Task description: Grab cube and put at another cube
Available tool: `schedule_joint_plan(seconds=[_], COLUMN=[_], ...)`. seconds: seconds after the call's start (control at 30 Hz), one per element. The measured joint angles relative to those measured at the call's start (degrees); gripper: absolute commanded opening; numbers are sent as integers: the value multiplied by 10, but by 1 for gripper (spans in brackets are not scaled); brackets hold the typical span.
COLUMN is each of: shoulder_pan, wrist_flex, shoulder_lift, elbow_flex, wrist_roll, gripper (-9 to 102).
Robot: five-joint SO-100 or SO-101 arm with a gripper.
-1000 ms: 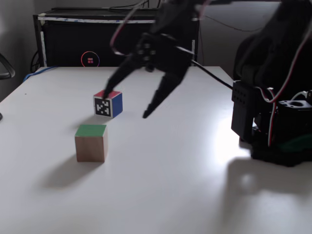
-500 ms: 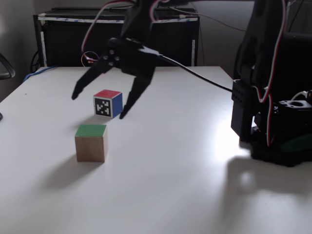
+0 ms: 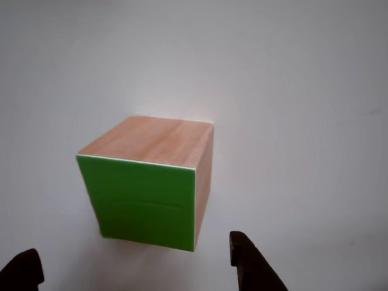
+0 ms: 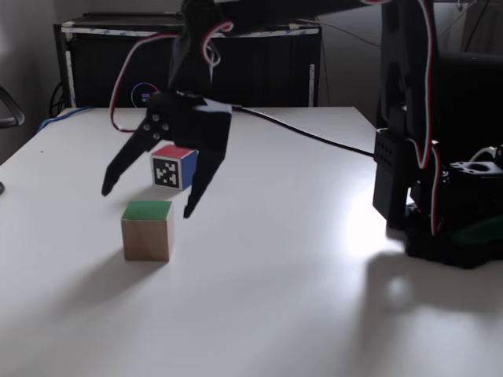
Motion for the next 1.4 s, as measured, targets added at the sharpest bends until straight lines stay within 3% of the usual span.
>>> schedule_joint_plan(seconds=[0.77,0.9,1.17,1.4], shoulder_pan=[17,27,28,30], wrist_flex=[0,0,9,8], shoulder_lift=[-156,-173,-183,-183], elbow_flex=[-107,-122,-149,-151], wrist_roll=[0,9,11,11], gripper=[42,37,16,13])
